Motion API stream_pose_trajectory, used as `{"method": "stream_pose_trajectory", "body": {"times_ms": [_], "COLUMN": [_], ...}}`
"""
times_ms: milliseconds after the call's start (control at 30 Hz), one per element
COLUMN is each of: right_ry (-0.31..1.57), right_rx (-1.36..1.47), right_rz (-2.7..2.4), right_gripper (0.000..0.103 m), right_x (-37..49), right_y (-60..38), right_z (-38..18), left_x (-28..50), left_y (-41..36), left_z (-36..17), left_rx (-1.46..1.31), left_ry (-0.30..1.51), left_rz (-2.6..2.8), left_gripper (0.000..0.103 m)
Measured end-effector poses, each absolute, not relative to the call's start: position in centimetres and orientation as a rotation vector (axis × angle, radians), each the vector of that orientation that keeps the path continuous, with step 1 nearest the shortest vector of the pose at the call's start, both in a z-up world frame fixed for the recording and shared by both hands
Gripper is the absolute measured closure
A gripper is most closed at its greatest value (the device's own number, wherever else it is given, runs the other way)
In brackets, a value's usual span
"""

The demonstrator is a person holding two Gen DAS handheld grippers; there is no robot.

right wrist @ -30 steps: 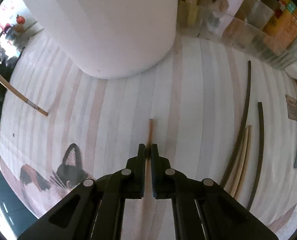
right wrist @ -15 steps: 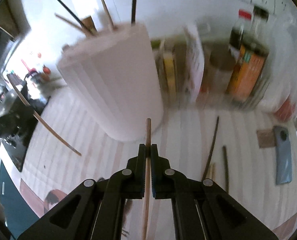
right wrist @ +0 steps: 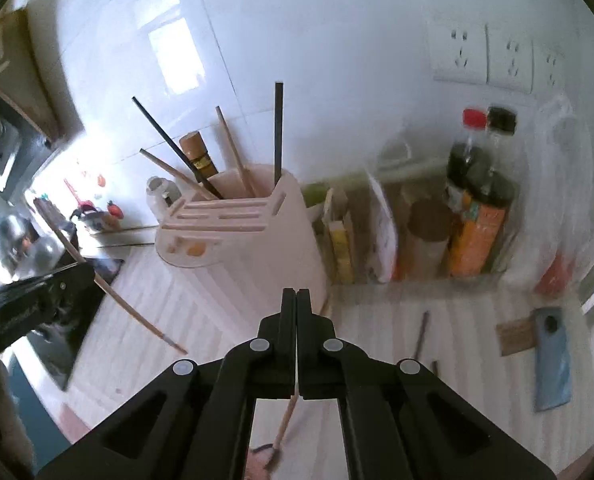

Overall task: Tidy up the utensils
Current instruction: 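Lift the light chopstick with the left tool while the right tool lifts a dark one, then lower both held chopsticks upright into the cream holder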

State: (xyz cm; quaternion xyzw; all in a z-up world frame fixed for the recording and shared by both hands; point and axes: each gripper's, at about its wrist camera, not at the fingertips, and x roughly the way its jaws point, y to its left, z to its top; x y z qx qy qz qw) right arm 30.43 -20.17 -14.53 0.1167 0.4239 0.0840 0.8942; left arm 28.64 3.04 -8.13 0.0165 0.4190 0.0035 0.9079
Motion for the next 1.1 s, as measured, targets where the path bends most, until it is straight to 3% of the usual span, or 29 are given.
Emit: {"method": "stream_pose_trajectory", "body": {"times_ms": [133, 200, 267, 467, 567, 633, 800, 1100], "right_ry": [1.094, 1.196, 1.283, 1.337, 1.351, 1.311, 1.185, 0.868], "right_rx": [0.448, 0.534, 0.557, 0.478, 0.439, 0.442, 0.428, 0.449], "right_rz": [0.163, 0.152, 0.108, 0.122, 0.097, 0.091, 0.112, 0.150], "right_gripper": [0.101, 0.094, 0.079, 0.067, 0.071, 0.094, 0.096, 0.096], "right_x": [32.9, 33.4, 33.6, 34.2, 35.0, 35.2, 33.8, 29.8], "right_y": [-22.2, -22.7, -22.6, -18.5, -17.0, -16.7, -17.4, -21.3], "right_z": [-19.4, -22.6, -25.4, -29.7, -31.5, -31.9, -29.0, -17.8], "left_x": [29.0, 29.3, 29.8, 30.6, 30.7, 30.6, 29.7, 28.3], "left_y": [3.4, 4.0, 5.1, 7.0, 7.3, 7.2, 7.0, 5.5], "left_z": [-8.7, -9.3, -10.0, -11.2, -11.2, -11.0, -10.0, -5.1], "left_rx": [0.050, 0.074, 0.050, 0.020, 0.017, 0.020, 0.005, -0.052], "left_ry": [0.858, 0.856, 0.877, 0.913, 0.917, 0.913, 0.903, 0.841], "left_rz": [0.048, 0.093, 0.116, 0.163, 0.173, 0.171, 0.139, 0.021], "left_gripper": [0.099, 0.099, 0.099, 0.099, 0.099, 0.099, 0.099, 0.099]}}
